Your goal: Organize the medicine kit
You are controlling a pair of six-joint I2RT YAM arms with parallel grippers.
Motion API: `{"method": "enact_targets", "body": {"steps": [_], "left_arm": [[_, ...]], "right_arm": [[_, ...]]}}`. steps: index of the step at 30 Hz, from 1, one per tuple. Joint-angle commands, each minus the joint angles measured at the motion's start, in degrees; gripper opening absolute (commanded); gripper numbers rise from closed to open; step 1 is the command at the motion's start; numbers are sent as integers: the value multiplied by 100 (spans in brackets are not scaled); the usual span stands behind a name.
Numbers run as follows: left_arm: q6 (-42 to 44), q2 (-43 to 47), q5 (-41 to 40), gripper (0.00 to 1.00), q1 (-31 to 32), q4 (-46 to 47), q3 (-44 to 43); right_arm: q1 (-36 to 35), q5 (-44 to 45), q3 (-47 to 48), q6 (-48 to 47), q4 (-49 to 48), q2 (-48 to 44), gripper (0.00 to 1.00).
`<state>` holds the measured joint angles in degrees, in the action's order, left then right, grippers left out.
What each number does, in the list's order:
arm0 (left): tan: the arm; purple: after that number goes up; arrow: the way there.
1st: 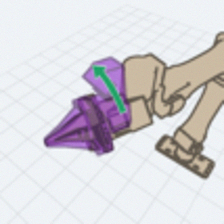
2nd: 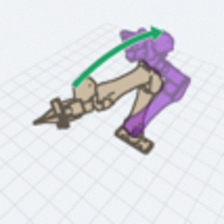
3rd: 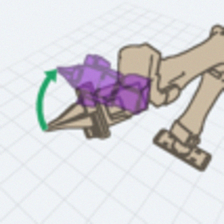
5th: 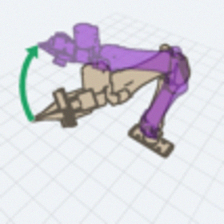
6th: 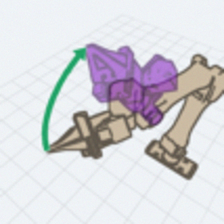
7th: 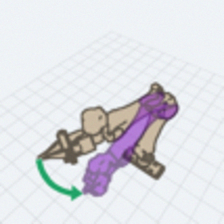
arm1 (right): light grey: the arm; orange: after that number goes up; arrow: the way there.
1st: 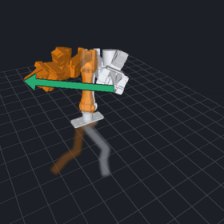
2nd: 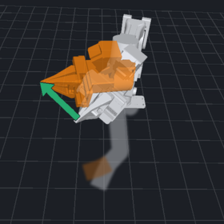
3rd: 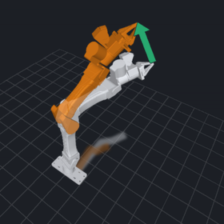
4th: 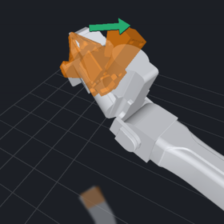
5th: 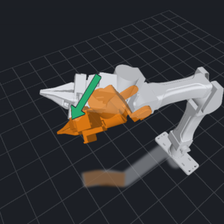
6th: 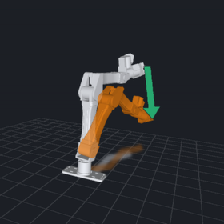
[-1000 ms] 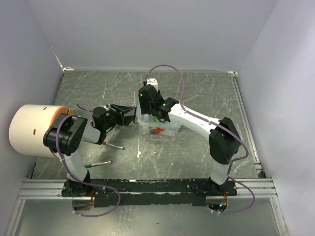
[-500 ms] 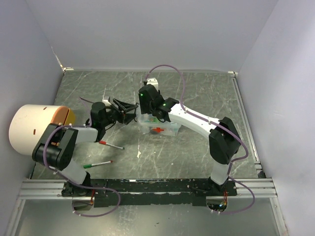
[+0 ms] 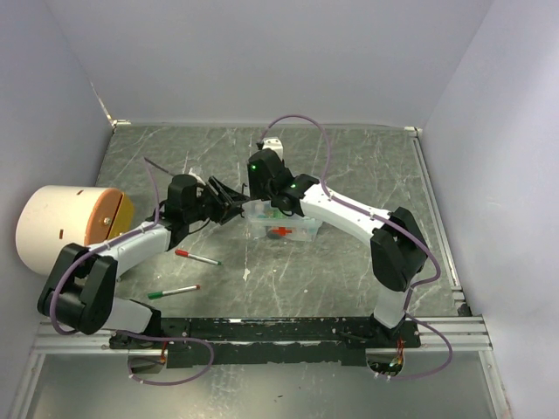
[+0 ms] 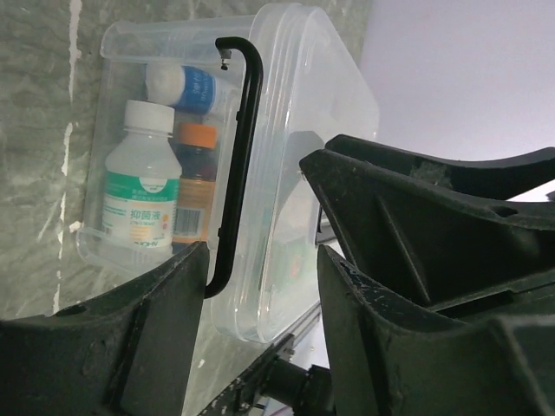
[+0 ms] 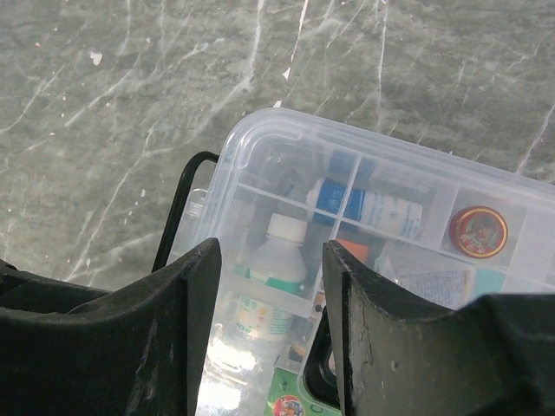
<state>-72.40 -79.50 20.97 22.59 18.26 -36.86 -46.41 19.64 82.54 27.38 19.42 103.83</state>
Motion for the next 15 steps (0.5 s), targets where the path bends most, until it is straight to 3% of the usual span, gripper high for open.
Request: {"method": "enact_targets", "body": {"steps": [1, 6, 15], "left_arm": [[664, 205, -278, 61, 240, -818, -398], [825, 267, -499, 55, 405, -971, -548], [1639, 186, -1283, 44, 765, -2115, -1159]], "right_arm": [[47, -406, -379, 220, 877, 304, 50], [58, -463, -380, 248, 848, 331, 49], [94, -595, -379, 346, 784, 340, 48]]}}
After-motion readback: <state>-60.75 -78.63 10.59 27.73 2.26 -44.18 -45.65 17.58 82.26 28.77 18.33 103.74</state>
